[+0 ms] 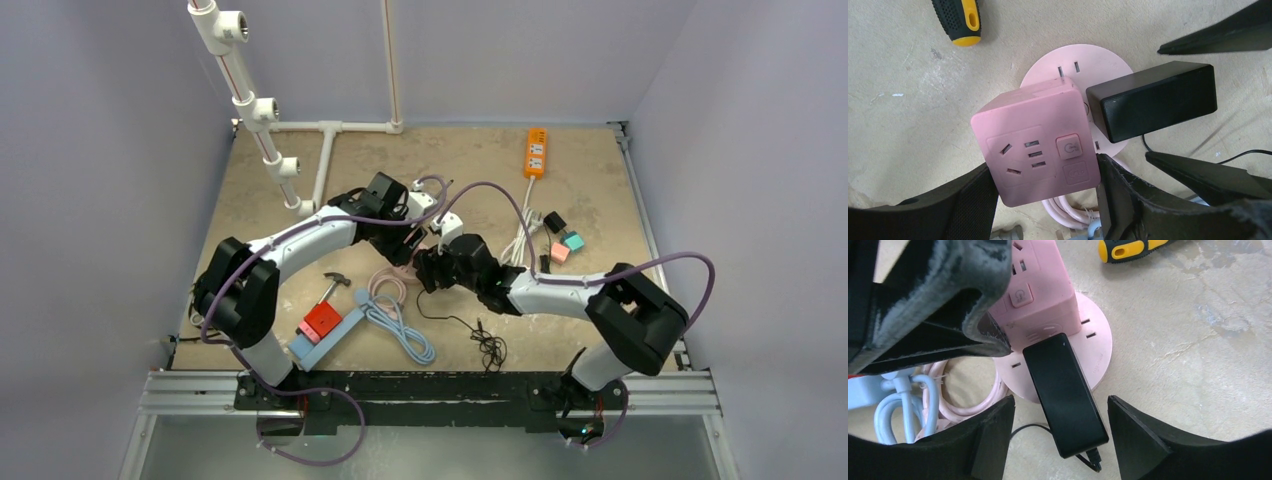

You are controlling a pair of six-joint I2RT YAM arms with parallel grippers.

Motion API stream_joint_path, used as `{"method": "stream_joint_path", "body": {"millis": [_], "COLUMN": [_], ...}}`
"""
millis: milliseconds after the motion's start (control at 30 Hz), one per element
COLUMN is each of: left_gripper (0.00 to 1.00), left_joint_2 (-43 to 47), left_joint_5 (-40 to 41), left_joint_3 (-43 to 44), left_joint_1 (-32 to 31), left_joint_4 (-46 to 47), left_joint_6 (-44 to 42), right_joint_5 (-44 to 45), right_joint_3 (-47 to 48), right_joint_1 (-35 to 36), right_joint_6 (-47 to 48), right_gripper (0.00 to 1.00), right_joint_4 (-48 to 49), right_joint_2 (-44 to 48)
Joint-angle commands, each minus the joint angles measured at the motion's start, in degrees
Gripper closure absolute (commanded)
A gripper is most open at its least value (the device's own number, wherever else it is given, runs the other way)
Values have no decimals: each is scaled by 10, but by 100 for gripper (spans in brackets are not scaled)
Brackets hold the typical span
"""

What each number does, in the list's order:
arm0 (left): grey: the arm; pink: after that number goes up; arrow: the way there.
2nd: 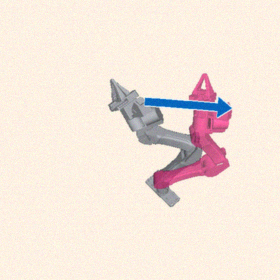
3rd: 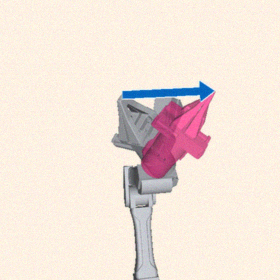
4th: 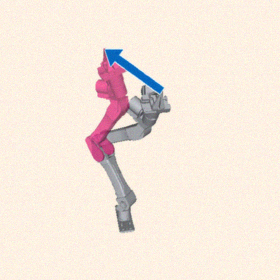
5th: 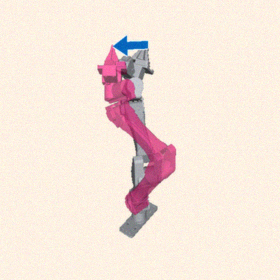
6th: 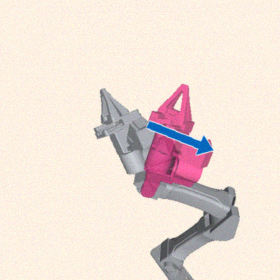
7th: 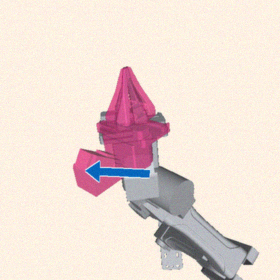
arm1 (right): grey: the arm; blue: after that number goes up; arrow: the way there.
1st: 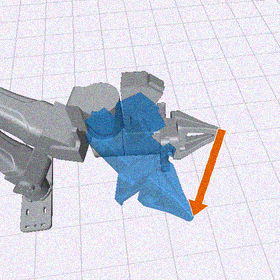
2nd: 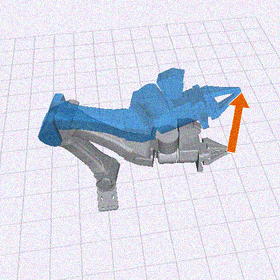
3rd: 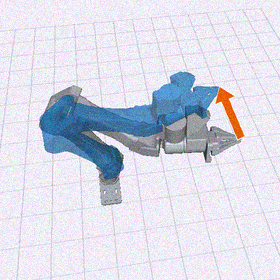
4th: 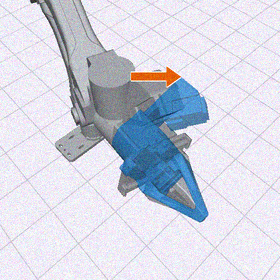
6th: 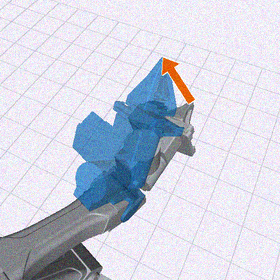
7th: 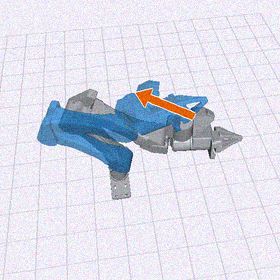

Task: Pull the plug off the socket
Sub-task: Remove the plug from the socket.

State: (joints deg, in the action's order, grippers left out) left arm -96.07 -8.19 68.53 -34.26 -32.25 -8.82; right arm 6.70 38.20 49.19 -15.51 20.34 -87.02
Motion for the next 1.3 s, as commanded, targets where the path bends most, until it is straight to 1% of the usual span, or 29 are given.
{"method": "stream_joint_path", "body": {"millis": [0,200,367,433,533,600,733,867,1067,1267], "left_gripper": [78,78,80,81,81,83,87,89,92,94], "left_joint_2": [33,24,24,24,24,24,23,21,16,13], "left_joint_5": [-27,-42,-41,-41,-31,-21,1,18,31,44], "left_joint_3": [3,4,4,2,0,0,-4,-9,-13,-14], "left_joint_1": [5,6,5,4,5,4,3,0,-9,-10], "left_joint_4": [0,-1,-1,0,1,2,3,4,1,0], "left_joint_6": [-16,-11,-7,-5,-4,-4,-4,-8,-12,-15], "right_joint_5": [23,37,55,57,61,63,59,15,4,-30], "right_joint_3": [36,46,45,46,49,47,39,34,32,23], "right_joint_1": [9,22,30,32,33,33,33,33,32,0], "right_joint_6": [9,13,13,13,10,8,4,-7,-16,-31], "right_gripper": [33,44,61,72,92,100,100,100,100,100], "right_joint_4": [-10,-11,-7,-8,-12,-11,-4,4,8,13], "right_joint_2": [-21,-36,-39,-41,-44,-42,-31,-29,-32,-27]}}
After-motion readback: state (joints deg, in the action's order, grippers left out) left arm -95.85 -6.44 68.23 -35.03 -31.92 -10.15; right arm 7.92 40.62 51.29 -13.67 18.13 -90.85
